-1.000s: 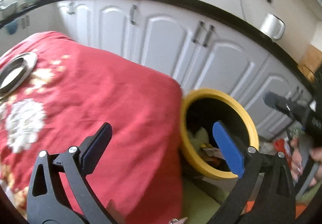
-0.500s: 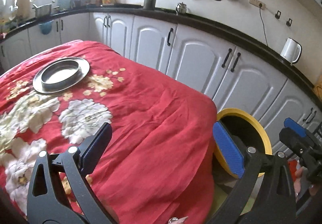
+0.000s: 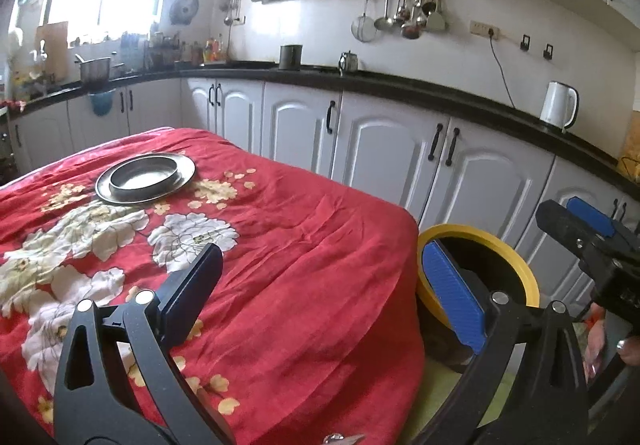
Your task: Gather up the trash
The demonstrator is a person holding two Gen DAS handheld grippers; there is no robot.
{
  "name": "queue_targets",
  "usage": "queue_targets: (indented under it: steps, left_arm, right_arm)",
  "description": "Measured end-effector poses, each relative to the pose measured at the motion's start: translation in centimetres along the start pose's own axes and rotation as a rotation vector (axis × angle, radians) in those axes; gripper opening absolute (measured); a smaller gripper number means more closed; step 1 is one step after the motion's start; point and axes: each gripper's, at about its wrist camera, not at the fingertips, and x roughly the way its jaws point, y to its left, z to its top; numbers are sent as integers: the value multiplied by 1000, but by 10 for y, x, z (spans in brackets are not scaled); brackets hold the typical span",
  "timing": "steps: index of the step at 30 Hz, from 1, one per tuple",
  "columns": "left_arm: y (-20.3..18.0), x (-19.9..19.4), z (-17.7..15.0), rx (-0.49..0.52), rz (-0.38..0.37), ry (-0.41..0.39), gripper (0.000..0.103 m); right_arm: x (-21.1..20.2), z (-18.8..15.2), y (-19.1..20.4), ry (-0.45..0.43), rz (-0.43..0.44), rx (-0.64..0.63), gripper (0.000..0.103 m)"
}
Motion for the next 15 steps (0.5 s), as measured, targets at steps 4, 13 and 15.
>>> queue_targets:
  steps: [4, 13, 15]
  left_arm:
    - [0, -1, -1, 0, -1, -4, 92]
    - [-1, -4, 0, 1, 4, -14, 92]
    - [0, -4, 1, 0, 1, -12, 92]
  right_arm:
    - [2, -2, -2, 16, 2, 13, 97]
    - [7, -5, -1, 42, 10, 18, 97]
    - [7, -5, -1, 42, 10, 17, 97]
